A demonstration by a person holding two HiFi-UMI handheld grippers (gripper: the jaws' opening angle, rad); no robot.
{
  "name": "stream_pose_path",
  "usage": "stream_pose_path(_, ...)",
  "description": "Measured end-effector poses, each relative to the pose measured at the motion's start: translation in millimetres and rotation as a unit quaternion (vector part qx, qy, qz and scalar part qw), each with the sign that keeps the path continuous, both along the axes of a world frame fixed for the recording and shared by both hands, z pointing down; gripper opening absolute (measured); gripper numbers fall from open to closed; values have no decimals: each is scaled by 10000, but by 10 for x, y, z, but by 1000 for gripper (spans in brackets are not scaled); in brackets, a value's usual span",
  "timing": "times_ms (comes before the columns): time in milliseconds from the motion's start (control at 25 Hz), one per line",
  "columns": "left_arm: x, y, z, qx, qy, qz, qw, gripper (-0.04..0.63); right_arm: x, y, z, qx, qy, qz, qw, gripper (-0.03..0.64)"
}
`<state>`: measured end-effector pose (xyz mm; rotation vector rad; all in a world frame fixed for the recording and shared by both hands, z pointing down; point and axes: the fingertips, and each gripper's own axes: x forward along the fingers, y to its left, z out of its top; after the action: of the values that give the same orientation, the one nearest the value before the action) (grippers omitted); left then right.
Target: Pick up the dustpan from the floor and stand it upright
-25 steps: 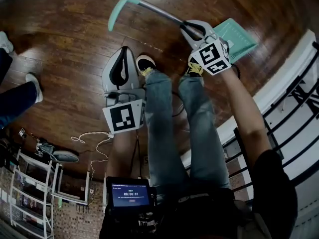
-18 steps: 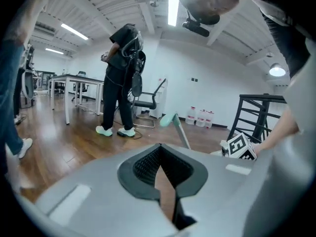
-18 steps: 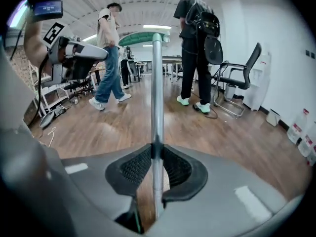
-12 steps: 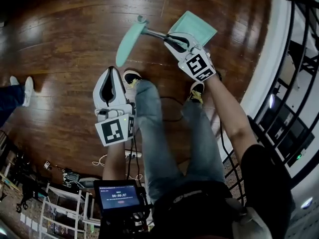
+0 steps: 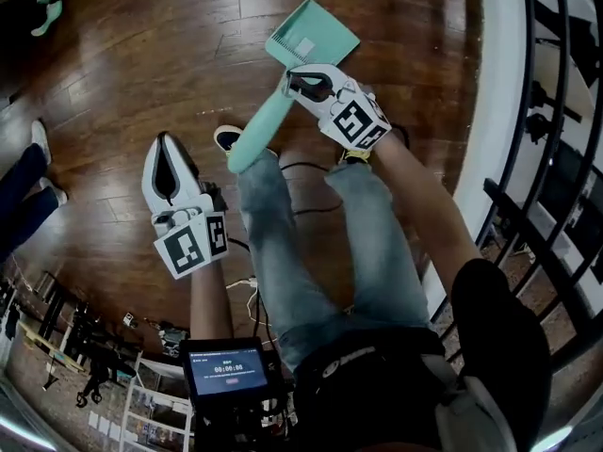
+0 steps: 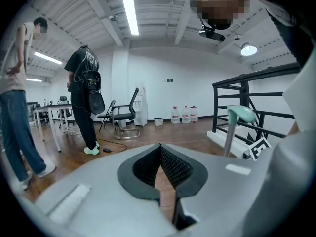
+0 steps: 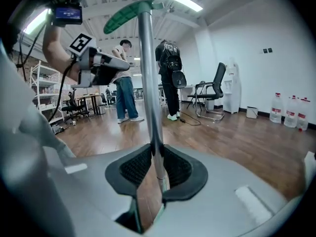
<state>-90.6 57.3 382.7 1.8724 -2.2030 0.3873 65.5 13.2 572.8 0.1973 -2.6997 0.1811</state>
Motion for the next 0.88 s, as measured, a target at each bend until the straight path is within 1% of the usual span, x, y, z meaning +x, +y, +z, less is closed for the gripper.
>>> stream_pose_path(80, -114, 22, -60, 30, -135, -118, 9998, 20, 87, 96, -2, 12, -86, 36, 10000, 80)
stream_pose_path(200, -552, 30, -224, 141, -387, -380, 9984, 20, 135, 100, -21, -3, -142, 274, 9995, 80)
stream_pose_path(280, -814, 21, -408, 209, -560, -516, 9969, 20, 164, 110, -24, -9, -102, 338, 9994, 80)
stream_pose_path(400, -979, -36, -641, 354, -674, -568, 9955, 20, 178, 115, -5, -38, -14, 376, 9993, 81)
stream_pose_path(520, -877, -169, -655, 386, -563, -410, 9968, 20, 139, 106, 28, -187, 47, 438, 9989, 87)
stream_pose_path(640, -622, -387, -745, 424, -521, -29, 9977, 20, 78, 115, 39, -396, 85, 397, 9984, 94)
stream_pose_path(680, -531, -472, -813, 442, -509, 105, 9977, 20, 68, 112, 26, -486, 85, 365, 9981, 125)
stream_pose_path(760, -344, -622, -948, 476, -409, 387, 9973, 20, 77, 97, -59, -702, 20, 346, 9969, 217)
stream_pose_path(880, -56, -789, -1155, 527, -316, 827, 9947, 20, 166, 34, -291, -833, -33, 490, 9953, 218)
